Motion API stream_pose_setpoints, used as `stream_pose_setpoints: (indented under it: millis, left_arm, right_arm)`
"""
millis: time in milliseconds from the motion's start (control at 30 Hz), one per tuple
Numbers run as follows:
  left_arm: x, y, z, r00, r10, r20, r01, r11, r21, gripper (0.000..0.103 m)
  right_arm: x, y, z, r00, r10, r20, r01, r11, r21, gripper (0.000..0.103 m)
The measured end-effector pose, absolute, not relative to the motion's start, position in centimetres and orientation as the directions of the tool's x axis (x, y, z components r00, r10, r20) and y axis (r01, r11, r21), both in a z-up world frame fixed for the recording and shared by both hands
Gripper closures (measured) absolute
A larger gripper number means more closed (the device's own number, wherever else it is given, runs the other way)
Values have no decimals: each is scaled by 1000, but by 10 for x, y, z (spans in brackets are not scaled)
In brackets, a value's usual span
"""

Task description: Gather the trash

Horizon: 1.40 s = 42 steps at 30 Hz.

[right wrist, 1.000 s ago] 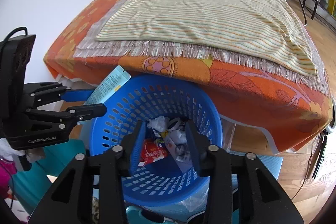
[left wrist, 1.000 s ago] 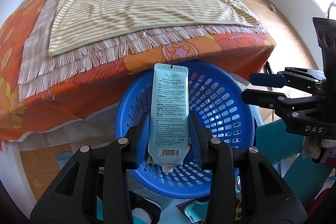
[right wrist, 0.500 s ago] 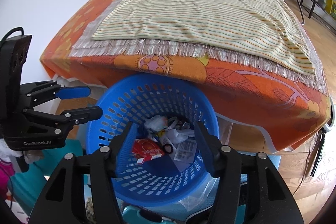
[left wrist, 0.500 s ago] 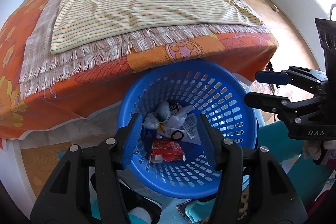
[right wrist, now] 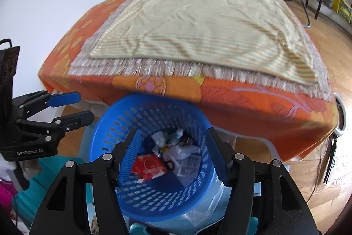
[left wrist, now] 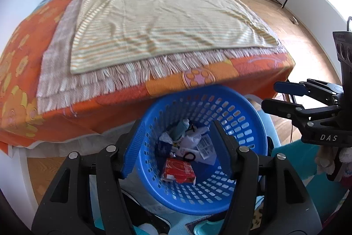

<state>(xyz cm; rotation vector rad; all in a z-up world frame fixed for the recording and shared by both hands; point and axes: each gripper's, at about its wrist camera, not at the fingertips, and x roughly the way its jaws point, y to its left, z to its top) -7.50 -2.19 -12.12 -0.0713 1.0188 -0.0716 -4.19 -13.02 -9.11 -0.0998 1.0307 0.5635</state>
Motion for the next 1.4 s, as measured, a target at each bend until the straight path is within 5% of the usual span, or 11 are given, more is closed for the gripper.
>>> stream_pose_setpoints:
  millis: [367, 500, 933, 1400]
  left_arm:
    - [-65, -22, -84, 608, -59, -791, -4, 997, -77, 29]
    - [-59, -23, -67, 642, -51, -765, -8, 997, -73, 29]
    - [-29, -19, 0, 757, -21, -654, -33, 997, -70, 17]
    - [14, -6, 22, 795, 19, -606, -94, 991, -93, 1]
  right_arm:
    - [-29, -134, -59, 467, 436, -769, -481, 855, 194, 43]
    - [-20, -135, -46, 501, 455, -736, -476, 855, 204, 30]
    - [21, -136, 0, 560, 500, -660, -490, 843, 223, 27]
    - [59, -135, 1, 526, 522, -671, -478, 835, 274, 23]
